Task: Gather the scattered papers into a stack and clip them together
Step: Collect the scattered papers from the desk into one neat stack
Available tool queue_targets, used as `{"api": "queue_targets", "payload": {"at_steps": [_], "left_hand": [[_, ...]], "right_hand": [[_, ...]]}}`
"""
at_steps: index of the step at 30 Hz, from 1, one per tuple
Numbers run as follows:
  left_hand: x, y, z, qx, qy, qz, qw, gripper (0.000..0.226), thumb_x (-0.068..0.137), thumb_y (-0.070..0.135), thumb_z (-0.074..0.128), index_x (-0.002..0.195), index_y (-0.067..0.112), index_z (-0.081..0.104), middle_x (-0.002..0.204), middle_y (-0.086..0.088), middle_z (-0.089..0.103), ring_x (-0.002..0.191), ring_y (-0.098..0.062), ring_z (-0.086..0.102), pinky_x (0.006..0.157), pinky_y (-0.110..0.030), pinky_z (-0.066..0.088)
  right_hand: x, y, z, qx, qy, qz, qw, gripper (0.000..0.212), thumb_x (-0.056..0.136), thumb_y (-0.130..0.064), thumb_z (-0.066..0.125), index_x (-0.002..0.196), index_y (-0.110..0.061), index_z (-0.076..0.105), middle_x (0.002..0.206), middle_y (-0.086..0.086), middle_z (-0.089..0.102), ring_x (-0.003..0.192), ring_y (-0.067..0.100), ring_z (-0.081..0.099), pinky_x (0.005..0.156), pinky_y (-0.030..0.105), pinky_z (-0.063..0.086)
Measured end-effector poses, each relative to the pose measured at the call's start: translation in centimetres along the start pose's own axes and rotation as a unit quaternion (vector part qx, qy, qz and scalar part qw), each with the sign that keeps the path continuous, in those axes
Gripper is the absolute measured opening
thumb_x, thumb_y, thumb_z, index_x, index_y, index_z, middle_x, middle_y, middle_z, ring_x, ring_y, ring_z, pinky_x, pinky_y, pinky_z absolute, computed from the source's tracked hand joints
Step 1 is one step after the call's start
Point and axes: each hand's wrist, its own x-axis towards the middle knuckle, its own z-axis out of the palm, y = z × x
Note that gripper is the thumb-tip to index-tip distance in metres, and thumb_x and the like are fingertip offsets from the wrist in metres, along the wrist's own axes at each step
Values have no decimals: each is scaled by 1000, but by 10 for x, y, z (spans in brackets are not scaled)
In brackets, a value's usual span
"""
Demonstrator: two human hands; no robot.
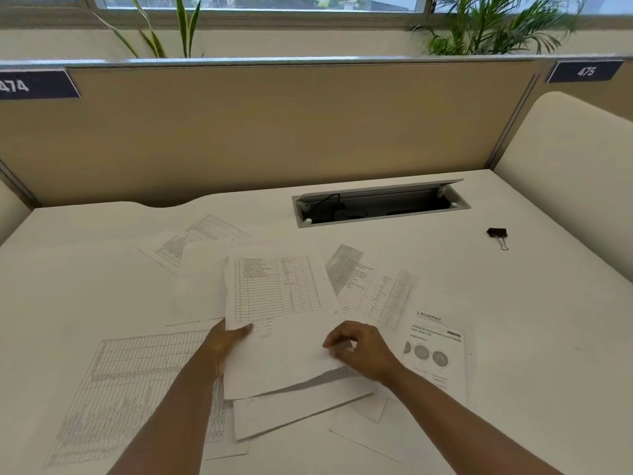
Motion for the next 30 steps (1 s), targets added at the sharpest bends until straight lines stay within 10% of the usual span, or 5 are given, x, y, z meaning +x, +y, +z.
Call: {"api": "queue_targets", "payload": {"at_steps": [4,7,10,14,30], "left_hand": [[-1,-1,2,15,7,13,1000,47,81,-1,63,127,1,51,124,-22,60,111,-40,58,95,-54,46],[1,-1,0,14,-6,9,1000,49,80,-5,63,127,0,50,123,-23,59,112,-40,57,97,-56,44],[1,0,-1,8,-14,5,1000,52,78,-8,63,127,0,50,124,-24,59,113,-41,57,98,-58,42],[3,-2,0,1,-21,11,1000,54,76,-9,64,127,1,50,124,-24,59,112,-41,57,98,-61,41],[8,-6,1,-22,-30,25,999,52,75,-12,63,124,1,52,119,-24,60,104,-39,59,92,-53,47]], "right_hand": [[2,-6,-17,-1,-157,78,985,33,77,-2,69,75,-34,65,81,-17,67,71,-10,63,67,10,50],[7,-4,-28,-18,107,91,990,21,79,-5,67,75,-25,70,75,-8,68,63,-6,61,65,15,47],[11,11,-44,-100,340,218,909,23,79,-6,64,102,-6,68,106,16,64,98,27,62,84,32,47],[15,14,-58,-140,269,430,850,63,78,-31,71,125,3,47,130,22,42,122,37,44,97,42,44],[49,-1,-34,-153,210,498,828,70,72,-30,76,128,-5,42,135,12,39,126,27,37,100,41,40]]}}
